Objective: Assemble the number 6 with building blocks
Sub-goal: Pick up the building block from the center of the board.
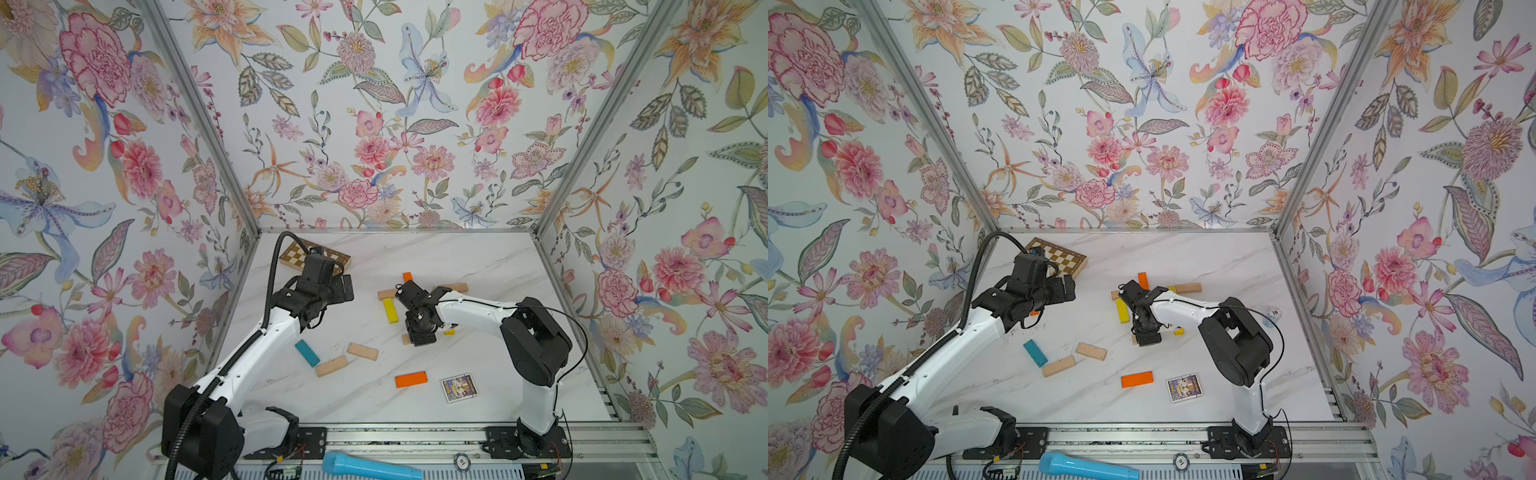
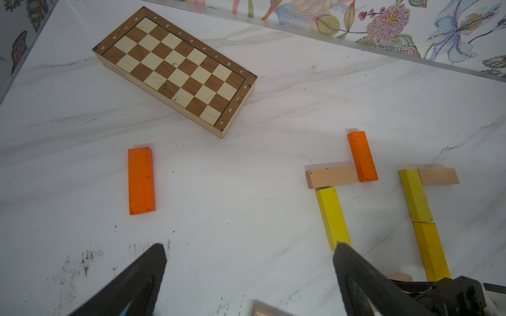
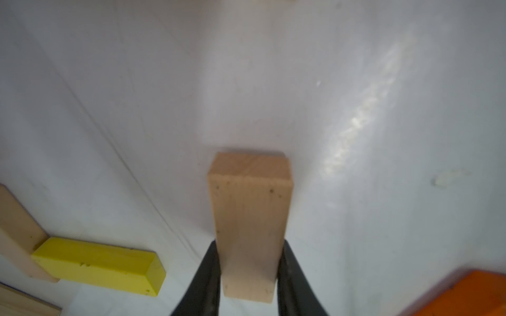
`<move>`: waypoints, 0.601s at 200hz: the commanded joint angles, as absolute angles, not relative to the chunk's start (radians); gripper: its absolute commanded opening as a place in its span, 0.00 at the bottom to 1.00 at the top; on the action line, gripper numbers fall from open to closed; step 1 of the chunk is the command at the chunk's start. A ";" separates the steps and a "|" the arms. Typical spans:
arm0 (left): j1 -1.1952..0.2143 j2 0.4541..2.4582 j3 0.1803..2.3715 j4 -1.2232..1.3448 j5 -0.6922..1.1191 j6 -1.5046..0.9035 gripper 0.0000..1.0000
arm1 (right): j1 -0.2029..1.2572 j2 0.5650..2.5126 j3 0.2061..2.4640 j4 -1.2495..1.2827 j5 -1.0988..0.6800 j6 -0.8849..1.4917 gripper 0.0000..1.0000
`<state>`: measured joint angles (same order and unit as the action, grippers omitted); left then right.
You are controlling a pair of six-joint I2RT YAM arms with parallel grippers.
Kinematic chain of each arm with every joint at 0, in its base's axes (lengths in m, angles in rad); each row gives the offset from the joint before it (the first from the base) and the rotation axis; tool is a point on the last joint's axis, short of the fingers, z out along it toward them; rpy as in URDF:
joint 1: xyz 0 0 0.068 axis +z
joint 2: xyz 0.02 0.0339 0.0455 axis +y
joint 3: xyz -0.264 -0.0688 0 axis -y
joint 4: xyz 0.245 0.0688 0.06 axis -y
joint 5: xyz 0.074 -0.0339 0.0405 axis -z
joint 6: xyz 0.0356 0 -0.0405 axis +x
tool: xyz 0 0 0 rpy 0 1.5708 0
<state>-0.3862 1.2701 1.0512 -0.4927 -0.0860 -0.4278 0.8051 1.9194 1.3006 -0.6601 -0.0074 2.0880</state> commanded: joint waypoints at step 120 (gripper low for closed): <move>-0.389 1.298 1.029 -0.492 -0.090 -0.415 0.99 | 0.647 1.645 1.218 -0.824 0.099 2.001 0.28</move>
